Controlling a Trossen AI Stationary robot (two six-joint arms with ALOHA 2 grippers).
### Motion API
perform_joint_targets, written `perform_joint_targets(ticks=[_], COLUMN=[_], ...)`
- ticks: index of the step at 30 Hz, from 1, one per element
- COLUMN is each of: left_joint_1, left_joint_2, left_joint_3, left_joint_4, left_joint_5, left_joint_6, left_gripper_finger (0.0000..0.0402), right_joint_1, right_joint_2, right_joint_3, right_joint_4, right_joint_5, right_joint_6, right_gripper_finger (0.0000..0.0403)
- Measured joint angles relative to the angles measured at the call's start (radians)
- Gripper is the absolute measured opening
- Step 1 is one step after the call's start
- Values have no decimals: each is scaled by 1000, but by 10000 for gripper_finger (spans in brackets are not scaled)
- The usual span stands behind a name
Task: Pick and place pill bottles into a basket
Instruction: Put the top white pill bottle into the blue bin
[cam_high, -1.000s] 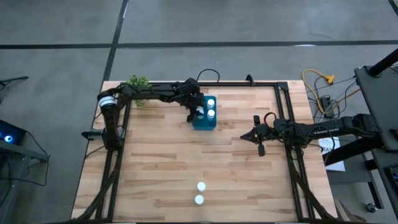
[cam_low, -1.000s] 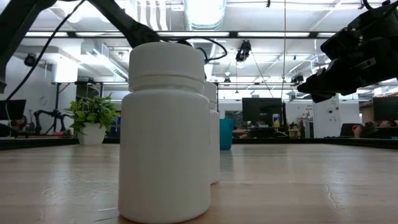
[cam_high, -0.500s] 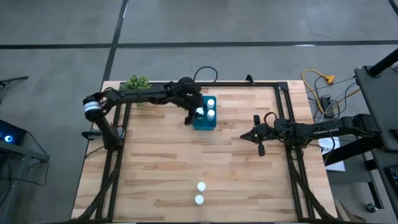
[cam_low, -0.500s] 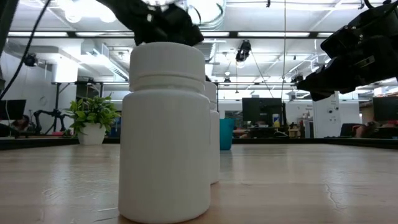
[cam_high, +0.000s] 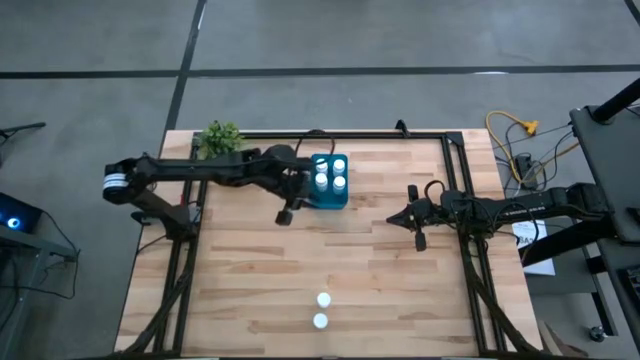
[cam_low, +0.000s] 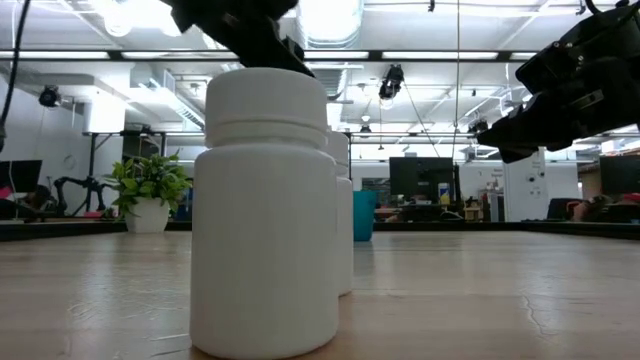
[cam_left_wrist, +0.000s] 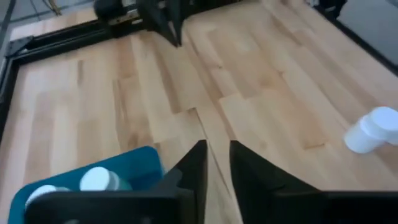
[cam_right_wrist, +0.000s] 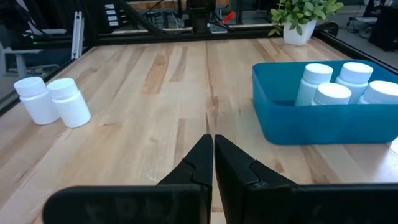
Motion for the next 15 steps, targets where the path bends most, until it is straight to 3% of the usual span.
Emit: perform_joint_targets(ticks=[5, 15], left_joint_1=[-43, -139], left_joint_2=[-88, -339], left_joint_3=[-82, -364], left_joint_4=[2, 210], left_joint_5=[-8, -67], left_joint_6=[-1, -63], left_gripper_finger=[5, 1], right_joint_1=[0, 0], right_joint_2=[0, 0], right_joint_3=[0, 0], right_joint_4=[3, 44], right_joint_5=[-1, -1], right_joint_6=[23, 60], right_gripper_finger=[9, 9])
